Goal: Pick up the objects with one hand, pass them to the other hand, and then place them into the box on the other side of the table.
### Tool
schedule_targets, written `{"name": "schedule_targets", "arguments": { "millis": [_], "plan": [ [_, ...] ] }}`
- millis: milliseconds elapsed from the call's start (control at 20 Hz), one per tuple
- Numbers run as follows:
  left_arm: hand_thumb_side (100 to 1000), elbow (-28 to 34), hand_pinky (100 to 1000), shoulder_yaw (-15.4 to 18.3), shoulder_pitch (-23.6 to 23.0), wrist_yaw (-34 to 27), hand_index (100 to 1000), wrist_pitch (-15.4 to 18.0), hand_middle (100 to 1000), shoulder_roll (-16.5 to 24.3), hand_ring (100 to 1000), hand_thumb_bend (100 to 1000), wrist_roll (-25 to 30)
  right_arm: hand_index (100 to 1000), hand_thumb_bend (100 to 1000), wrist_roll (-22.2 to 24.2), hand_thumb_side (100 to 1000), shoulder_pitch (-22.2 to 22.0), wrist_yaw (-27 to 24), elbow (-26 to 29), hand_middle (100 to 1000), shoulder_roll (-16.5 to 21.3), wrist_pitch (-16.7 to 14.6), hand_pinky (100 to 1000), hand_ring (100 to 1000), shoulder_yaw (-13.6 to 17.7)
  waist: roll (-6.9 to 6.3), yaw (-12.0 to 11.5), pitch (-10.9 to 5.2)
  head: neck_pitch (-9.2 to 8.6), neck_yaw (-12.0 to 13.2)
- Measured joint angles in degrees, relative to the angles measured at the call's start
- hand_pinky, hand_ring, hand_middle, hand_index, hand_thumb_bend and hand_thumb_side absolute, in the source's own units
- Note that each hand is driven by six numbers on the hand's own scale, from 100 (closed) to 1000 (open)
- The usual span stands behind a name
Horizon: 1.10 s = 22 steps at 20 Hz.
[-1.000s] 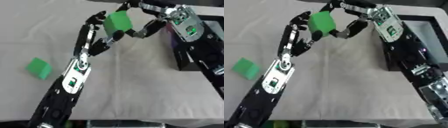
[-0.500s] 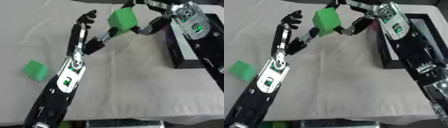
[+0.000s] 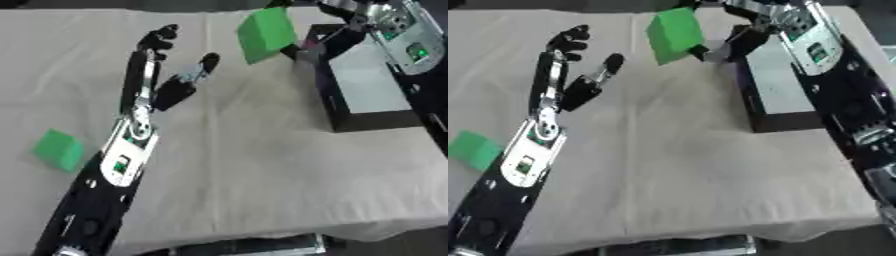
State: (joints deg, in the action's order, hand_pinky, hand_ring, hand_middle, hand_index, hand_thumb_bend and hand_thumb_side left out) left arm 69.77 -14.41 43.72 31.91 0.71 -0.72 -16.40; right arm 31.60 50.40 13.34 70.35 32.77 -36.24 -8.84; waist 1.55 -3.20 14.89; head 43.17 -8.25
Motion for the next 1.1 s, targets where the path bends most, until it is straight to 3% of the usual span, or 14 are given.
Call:
{"name": "schedule_targets", "arguments": {
  "millis": [450,1100],
  "plan": [
    [773,0.1,744,0.1,-0.3,-0.3,866,0.2,749,1.3,760,715,-0.2,545,100,-0.4,164,-3.6,0.4,-0.4,481,4.5,0.2,946,759,4.5,-0.78,0.7,-0.06,-1.15,-1.2],
    [772,0.9,747,0.1,-0.3,-0.8,864,0.0,750,2.1,763,703,-0.1,547,100,-3.1,110,-6.6,-0.8,-6.9,488,11.4,3.4,969,762,12.1,-0.77,0.3,-0.06,-1.57,-2.1]
  ]
}}
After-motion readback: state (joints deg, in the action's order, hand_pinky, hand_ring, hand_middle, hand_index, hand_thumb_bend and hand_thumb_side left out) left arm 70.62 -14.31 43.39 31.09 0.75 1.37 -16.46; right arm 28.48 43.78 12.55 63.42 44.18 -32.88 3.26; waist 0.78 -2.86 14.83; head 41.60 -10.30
